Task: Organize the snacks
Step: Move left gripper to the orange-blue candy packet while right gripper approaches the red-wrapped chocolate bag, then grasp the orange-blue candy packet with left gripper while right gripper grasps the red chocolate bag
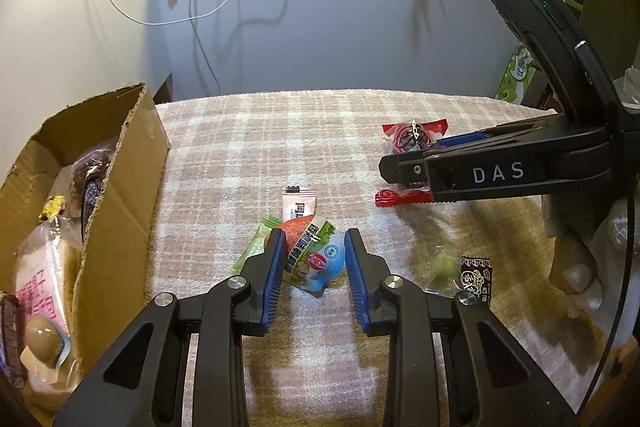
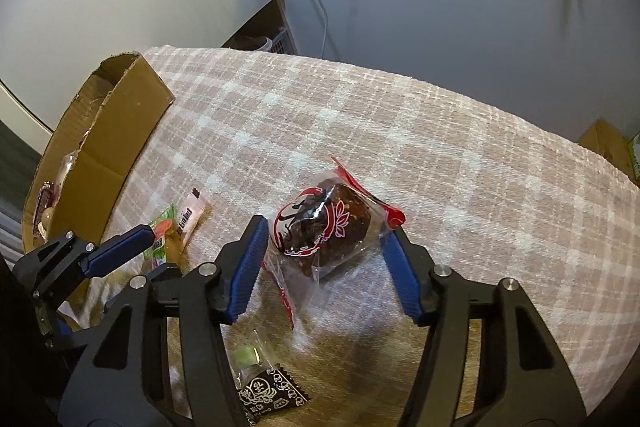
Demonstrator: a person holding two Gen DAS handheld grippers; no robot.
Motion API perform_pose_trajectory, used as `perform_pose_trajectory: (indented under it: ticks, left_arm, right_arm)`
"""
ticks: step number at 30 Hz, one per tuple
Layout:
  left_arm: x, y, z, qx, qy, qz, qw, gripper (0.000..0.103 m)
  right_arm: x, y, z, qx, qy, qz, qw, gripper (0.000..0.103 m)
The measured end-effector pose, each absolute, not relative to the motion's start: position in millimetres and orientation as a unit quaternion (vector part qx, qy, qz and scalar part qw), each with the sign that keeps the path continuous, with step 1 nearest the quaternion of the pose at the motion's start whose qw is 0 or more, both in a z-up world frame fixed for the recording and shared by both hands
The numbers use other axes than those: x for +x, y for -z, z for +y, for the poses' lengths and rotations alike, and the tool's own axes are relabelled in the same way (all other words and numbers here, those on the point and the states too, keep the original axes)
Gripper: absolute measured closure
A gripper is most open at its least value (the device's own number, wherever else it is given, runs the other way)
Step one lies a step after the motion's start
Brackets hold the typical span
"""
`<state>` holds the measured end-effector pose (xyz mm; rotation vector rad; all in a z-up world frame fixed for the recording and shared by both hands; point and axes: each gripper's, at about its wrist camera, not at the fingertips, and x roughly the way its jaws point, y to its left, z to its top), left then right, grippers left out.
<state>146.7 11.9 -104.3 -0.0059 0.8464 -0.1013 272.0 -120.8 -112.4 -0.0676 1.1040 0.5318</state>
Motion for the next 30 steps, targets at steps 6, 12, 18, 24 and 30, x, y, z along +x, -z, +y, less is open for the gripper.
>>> perform_pose_trajectory:
  ticks: [6,12,18,24,30]
  left_arm:
    - [146,103,14,-0.007,0.052,0.409,0.911,0.078]
    - [143,98,20,-0.028,0.055,0.405,0.912,0.086]
    - [140,98,17,-0.022,0.06,0.402,0.913,0.089]
    - [142,100,14,-0.013,0.064,0.407,0.911,0.068]
    - [145,104,18,-0.016,0.042,0.405,0.913,0.041]
  right_arm:
    - [272,112,-120,-0.031,-0.25,0.517,0.818,0.043]
    - [272,111,-129,-0.01,-0.252,0.52,0.816,0.045]
    - [272,111,-140,0.0,-0.249,0.519,0.818,0.046]
    - [270,110,-141,-0.004,-0.251,0.518,0.818,0.046]
    - [268,110,-141,-0.003,-0.256,0.517,0.817,0.046]
